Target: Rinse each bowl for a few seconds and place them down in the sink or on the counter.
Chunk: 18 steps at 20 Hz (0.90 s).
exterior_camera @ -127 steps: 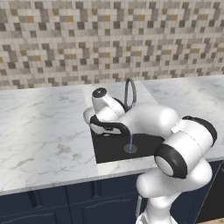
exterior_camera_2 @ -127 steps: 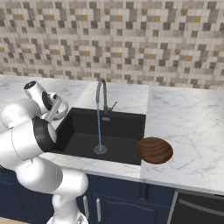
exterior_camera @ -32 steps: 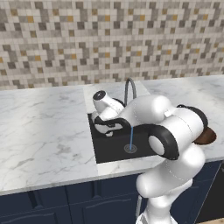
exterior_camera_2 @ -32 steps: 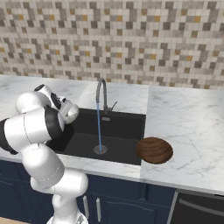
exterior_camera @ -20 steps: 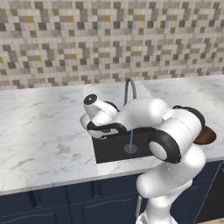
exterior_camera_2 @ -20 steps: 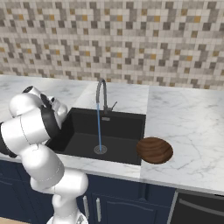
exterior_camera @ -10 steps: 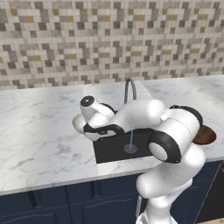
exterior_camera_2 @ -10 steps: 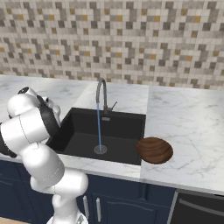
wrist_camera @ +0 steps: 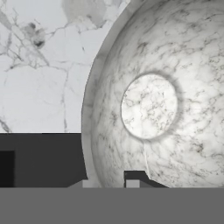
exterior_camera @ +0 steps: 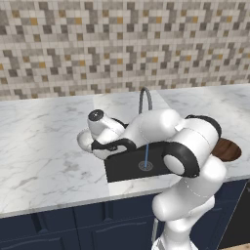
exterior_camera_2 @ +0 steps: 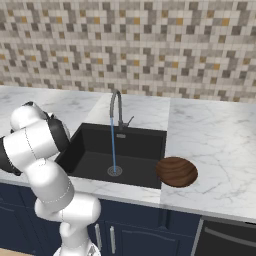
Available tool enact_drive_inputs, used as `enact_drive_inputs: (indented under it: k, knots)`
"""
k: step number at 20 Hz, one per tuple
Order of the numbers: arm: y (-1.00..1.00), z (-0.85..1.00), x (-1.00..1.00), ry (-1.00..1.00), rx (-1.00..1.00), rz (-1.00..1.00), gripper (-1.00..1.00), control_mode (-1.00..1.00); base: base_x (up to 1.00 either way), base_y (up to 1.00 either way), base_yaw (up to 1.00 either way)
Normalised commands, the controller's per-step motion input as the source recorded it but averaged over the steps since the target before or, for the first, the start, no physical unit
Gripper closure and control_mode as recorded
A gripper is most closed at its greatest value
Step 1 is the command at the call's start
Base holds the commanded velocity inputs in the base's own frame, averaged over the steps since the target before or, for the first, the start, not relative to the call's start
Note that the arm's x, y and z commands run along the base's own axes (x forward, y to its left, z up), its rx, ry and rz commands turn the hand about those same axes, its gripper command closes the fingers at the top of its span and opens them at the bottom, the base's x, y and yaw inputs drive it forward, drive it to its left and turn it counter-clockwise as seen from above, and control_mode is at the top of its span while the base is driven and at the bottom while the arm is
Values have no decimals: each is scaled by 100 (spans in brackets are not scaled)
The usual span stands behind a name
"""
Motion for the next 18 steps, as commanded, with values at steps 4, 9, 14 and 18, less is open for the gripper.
enact_drive_inputs:
  k: [4, 9, 14, 18]
  knots:
    - [13, -19, 5, 1, 0, 0, 100, -100, 0, 0, 0]
    - [11, -18, 8, 3, 1, 0, 100, -100, 0, 0, 0]
    - [10, -18, 8, 4, 3, 0, 100, -100, 0, 0, 0]
    - [9, -19, 7, 4, 3, 0, 100, -100, 0, 0, 0]
